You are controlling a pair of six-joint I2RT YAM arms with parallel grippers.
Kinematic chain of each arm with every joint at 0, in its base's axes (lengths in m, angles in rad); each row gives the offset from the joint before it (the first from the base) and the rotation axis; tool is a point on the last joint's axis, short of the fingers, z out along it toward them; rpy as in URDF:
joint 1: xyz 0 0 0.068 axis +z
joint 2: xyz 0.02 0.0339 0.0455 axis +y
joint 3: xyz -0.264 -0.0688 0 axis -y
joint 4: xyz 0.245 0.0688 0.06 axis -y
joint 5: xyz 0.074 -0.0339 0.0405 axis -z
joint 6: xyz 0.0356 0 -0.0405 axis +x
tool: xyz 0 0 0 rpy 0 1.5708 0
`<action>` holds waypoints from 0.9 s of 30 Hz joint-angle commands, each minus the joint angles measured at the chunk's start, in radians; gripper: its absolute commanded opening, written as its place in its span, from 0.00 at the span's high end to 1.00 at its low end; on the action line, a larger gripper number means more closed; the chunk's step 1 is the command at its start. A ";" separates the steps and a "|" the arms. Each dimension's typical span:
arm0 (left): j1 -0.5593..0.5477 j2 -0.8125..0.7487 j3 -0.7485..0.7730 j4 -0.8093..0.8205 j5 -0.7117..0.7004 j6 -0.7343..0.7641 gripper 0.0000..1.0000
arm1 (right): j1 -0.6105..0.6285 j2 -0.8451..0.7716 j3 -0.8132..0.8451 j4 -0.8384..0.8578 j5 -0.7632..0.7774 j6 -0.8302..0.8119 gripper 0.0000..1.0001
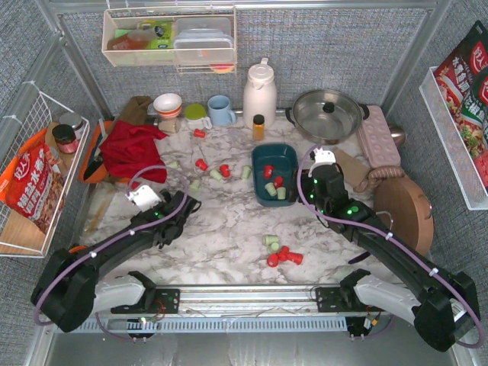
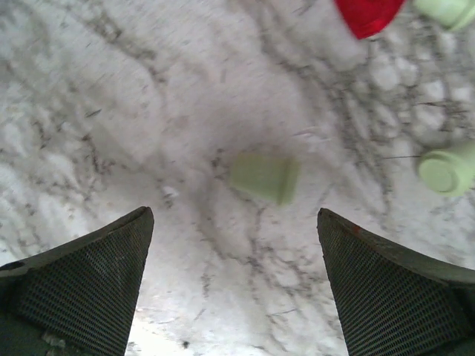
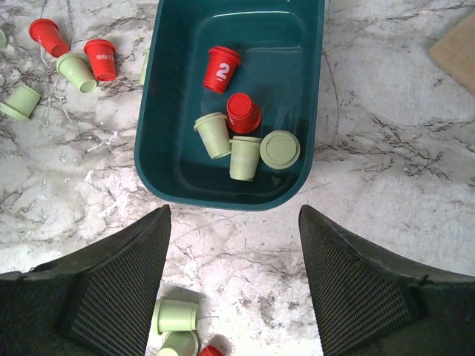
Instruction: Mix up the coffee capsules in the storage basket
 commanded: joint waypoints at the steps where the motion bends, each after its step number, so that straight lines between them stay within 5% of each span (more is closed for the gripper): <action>1: 0.040 -0.076 -0.102 0.104 0.072 -0.004 0.02 | -0.001 -0.005 -0.003 0.037 -0.004 0.011 0.26; 10: 0.129 -0.063 -0.180 0.427 0.241 0.270 0.06 | -0.001 0.007 -0.003 0.040 -0.015 0.016 0.26; 24: 0.225 0.096 -0.138 0.449 0.348 0.346 0.20 | -0.003 0.014 -0.002 0.040 -0.022 0.017 0.26; 27: 0.225 0.091 -0.132 0.440 0.355 0.362 0.30 | -0.005 0.016 -0.002 0.040 -0.024 0.019 0.26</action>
